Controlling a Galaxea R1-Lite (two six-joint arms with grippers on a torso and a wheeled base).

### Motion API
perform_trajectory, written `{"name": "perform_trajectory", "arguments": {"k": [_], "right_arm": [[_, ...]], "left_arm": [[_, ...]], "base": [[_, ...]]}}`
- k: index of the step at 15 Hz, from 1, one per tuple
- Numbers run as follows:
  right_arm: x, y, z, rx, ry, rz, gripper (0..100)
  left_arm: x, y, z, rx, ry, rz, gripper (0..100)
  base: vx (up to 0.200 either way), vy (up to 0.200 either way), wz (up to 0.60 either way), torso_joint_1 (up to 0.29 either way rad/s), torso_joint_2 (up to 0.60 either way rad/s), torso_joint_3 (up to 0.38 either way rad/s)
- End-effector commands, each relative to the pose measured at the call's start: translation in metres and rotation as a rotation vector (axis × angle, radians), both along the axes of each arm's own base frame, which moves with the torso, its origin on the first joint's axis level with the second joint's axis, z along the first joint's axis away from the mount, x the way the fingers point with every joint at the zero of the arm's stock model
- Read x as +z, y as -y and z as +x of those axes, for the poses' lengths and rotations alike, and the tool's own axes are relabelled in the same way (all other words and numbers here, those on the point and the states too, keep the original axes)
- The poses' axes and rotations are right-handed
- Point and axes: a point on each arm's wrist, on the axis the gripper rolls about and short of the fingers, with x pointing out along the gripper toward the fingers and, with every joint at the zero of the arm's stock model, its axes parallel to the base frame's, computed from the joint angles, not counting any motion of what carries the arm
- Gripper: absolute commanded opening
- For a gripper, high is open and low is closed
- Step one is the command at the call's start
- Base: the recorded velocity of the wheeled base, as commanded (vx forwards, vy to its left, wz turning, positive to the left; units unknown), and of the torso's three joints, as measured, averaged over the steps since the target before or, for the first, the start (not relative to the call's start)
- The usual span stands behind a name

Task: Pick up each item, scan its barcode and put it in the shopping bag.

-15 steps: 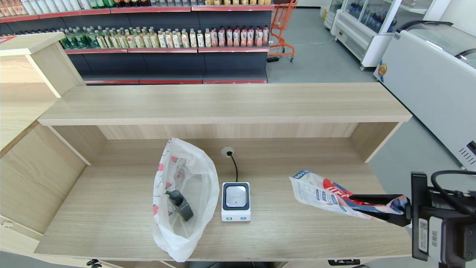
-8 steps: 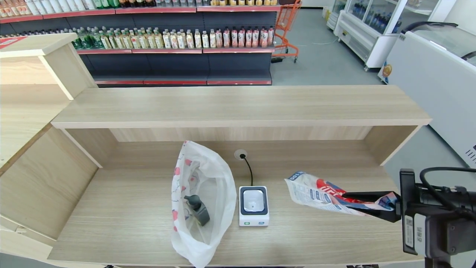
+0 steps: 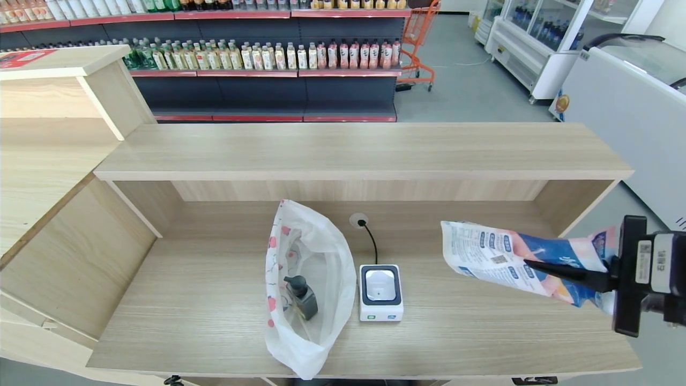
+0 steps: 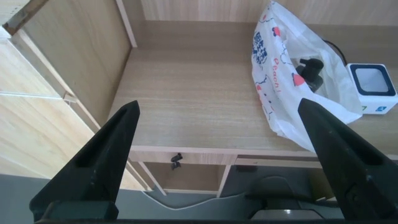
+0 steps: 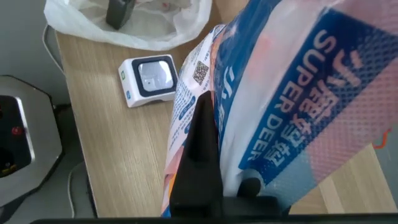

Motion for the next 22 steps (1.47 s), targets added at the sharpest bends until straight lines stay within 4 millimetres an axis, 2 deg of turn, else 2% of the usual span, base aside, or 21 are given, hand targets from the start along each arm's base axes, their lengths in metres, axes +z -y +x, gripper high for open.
{"name": "perform_trajectory", "arguments": {"k": [1, 3, 6, 9, 11, 16, 22], "right_arm": [[-0.019, 0.002, 0.024, 0.022, -0.106, 0.008, 0], [-0.031, -0.001, 0.046, 0.063, -0.136, 0.024, 0], [-0.051, -0.005, 0.066, 0.126, -0.169, 0.043, 0], [-0.061, -0.003, 0.072, 0.147, -0.206, 0.056, 0], [-0.075, 0.003, 0.082, 0.128, -0.228, 0.043, 0], [-0.111, 0.000, 0.110, 0.240, -0.195, 0.020, 0], [-0.128, -0.012, 0.137, 0.419, -0.083, 0.052, 0]], "left_arm": [[0.000, 0.000, 0.000, 0.001, 0.000, 0.000, 100], [0.000, 0.000, 0.000, 0.001, 0.000, 0.000, 100], [0.000, 0.000, 0.000, 0.001, 0.000, 0.000, 100], [0.000, 0.000, 0.000, 0.001, 0.000, 0.000, 100], [0.000, 0.000, 0.000, 0.001, 0.000, -0.002, 100], [0.000, 0.000, 0.000, 0.001, 0.000, 0.000, 100], [0.000, 0.000, 0.000, 0.001, 0.000, 0.000, 100]], "base": [[0.000, 0.000, 0.00, 0.000, 0.00, 0.000], [0.000, 0.000, 0.00, 0.000, 0.00, 0.000], [0.000, 0.000, 0.00, 0.000, 0.00, 0.000], [0.000, 0.000, 0.00, 0.000, 0.00, 0.000], [0.000, 0.000, 0.00, 0.000, 0.00, 0.000], [0.000, 0.000, 0.00, 0.000, 0.00, 0.000], [0.000, 0.000, 0.00, 0.000, 0.00, 0.000]]}}
